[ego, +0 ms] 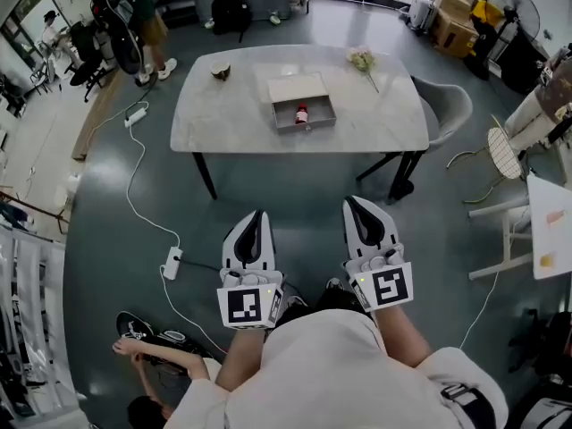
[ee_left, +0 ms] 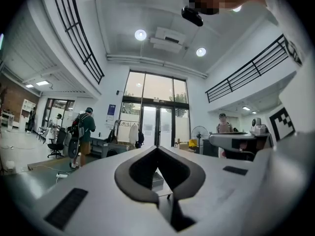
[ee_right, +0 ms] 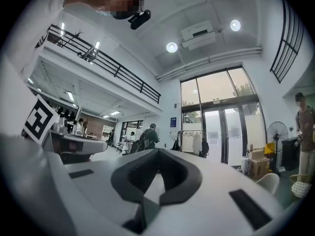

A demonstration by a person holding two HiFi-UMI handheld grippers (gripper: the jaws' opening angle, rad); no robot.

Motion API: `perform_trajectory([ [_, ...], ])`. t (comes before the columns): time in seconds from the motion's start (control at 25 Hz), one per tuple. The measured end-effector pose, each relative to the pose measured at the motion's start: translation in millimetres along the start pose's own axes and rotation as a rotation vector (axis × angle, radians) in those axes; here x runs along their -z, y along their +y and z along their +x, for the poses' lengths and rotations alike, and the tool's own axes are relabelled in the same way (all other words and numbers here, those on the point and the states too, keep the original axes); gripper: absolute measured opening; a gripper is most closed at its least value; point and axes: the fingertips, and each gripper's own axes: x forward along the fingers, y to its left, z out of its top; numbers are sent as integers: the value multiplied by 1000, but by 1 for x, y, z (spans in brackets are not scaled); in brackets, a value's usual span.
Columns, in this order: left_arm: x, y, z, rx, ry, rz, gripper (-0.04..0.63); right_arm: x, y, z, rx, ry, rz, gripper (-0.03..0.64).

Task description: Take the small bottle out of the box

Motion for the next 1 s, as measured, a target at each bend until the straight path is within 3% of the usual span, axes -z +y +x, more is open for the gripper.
perform_trajectory([
  [0.24, 25, 12, 18, 30, 58, -35, 23, 23, 0, 26, -1, 22, 2, 26],
  [0.48, 36, 19, 82, 76, 90, -28, 23, 39, -32, 81, -29, 16, -13, 26],
  [1.0, 64, 40, 268, -10, 231, -18, 23, 92, -150, 231, -139, 44, 87, 26],
])
